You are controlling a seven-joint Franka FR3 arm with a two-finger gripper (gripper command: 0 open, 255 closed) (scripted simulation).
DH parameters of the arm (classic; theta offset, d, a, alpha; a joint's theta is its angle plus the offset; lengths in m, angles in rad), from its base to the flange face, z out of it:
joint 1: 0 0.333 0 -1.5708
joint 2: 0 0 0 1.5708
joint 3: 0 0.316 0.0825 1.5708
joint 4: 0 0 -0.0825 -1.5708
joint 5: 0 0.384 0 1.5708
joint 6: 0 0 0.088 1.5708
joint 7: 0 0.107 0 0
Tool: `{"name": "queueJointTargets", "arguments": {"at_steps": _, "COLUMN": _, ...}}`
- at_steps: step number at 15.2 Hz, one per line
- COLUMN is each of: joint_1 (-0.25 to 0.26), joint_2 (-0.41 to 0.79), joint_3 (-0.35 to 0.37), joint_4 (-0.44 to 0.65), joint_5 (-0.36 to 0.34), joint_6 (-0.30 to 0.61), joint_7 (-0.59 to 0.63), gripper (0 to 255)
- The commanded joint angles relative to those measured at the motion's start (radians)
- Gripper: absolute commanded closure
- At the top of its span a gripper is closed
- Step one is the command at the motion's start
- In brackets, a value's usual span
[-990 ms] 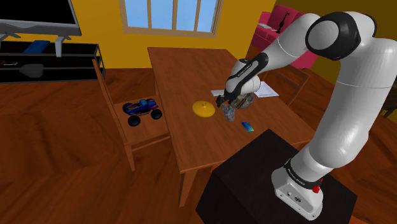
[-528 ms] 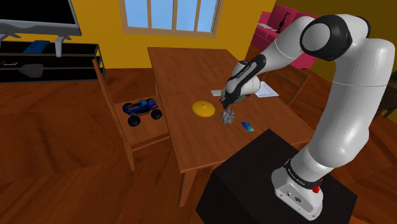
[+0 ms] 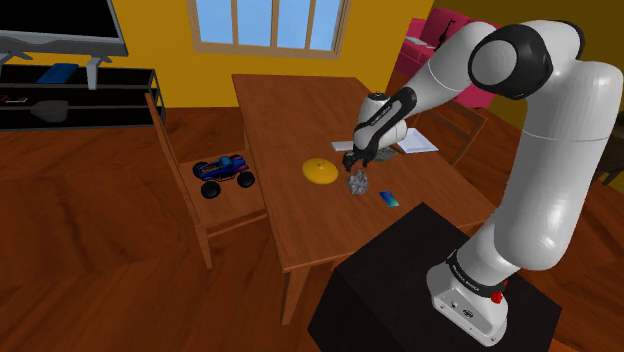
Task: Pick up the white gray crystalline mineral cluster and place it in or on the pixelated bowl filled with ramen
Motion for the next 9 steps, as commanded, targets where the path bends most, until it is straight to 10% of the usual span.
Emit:
{"name": "queueJointTargets", "arguments": {"at_steps": 1, "joint_1": 0.271, "joint_2": 0.006, "joint_3": -0.208, "joint_4": 0.03, "joint_5": -0.103, "joint_6": -0.193, "joint_7": 0.516, "gripper": 0}}
{"name": "queueJointTargets", "arguments": {"at_steps": 2, "joint_1": 0.342, "joint_2": 0.024, "joint_3": -0.249, "joint_4": 0.073, "joint_5": -0.115, "joint_6": -0.31, "joint_7": 0.672, "gripper": 0}}
{"name": "queueJointTargets", "arguments": {"at_steps": 9, "joint_1": 0.298, "joint_2": 0.099, "joint_3": -0.22, "joint_4": 0.062, "joint_5": -0.092, "joint_6": -0.222, "joint_7": 0.655, "gripper": 0}}
